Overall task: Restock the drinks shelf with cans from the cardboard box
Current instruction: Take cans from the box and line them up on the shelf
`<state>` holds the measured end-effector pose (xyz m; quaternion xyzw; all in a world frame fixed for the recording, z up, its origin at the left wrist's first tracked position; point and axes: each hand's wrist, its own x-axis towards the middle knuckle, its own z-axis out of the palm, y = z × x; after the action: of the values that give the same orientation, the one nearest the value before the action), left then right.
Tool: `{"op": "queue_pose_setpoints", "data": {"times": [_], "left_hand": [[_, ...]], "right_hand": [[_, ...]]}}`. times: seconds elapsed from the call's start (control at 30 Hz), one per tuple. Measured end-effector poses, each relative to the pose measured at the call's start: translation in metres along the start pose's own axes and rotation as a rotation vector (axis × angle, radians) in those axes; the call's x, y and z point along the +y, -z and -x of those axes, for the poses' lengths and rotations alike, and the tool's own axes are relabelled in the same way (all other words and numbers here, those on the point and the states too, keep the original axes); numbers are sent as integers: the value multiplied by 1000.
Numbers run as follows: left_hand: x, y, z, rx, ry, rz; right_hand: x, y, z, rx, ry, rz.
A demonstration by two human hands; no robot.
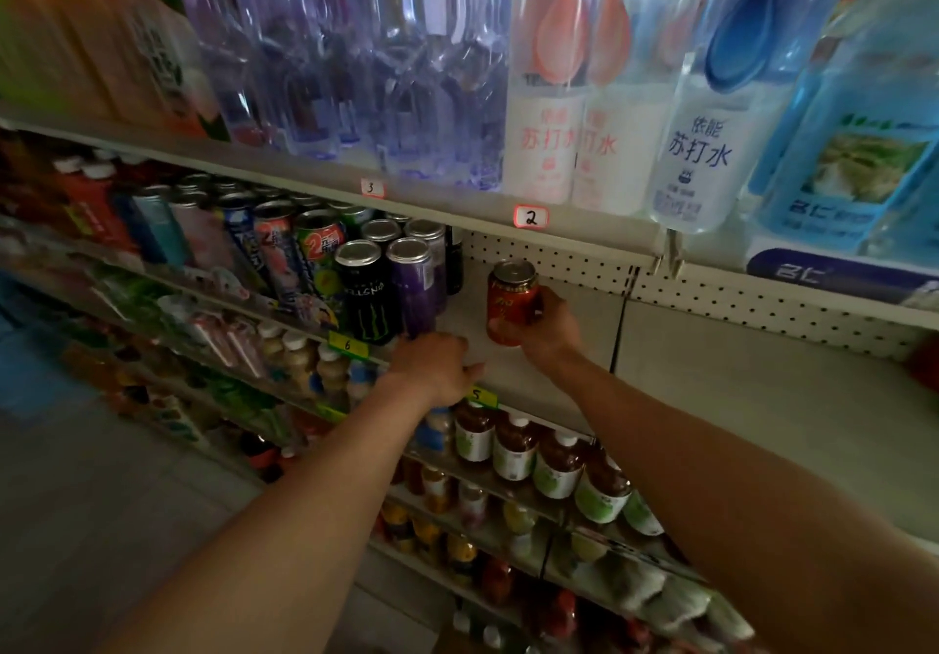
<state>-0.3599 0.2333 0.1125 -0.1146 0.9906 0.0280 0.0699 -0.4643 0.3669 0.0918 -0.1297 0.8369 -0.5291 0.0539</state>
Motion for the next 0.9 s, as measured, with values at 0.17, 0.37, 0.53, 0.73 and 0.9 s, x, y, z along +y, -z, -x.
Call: {"op": "queue_pose_setpoints", "data": {"times": [0.17, 0.37, 0.53, 0.73, 0.9], "left_hand": [[-9, -2, -1, 19, -21, 41], [-15, -10, -2, 29, -47, 27], [-18, -15, -4, 57, -79, -18], [-20, -19, -5, 45, -84, 1], [-18, -18, -3, 41, -76, 29]], "right_hand": [[16, -8, -14, -8, -54, 183], [10, -27, -47, 64, -81, 110], [8, -41, -78, 114, -97, 165], [7, -46, -99, 153, -117, 212], [6, -49, -114, 160, -143, 272]]}}
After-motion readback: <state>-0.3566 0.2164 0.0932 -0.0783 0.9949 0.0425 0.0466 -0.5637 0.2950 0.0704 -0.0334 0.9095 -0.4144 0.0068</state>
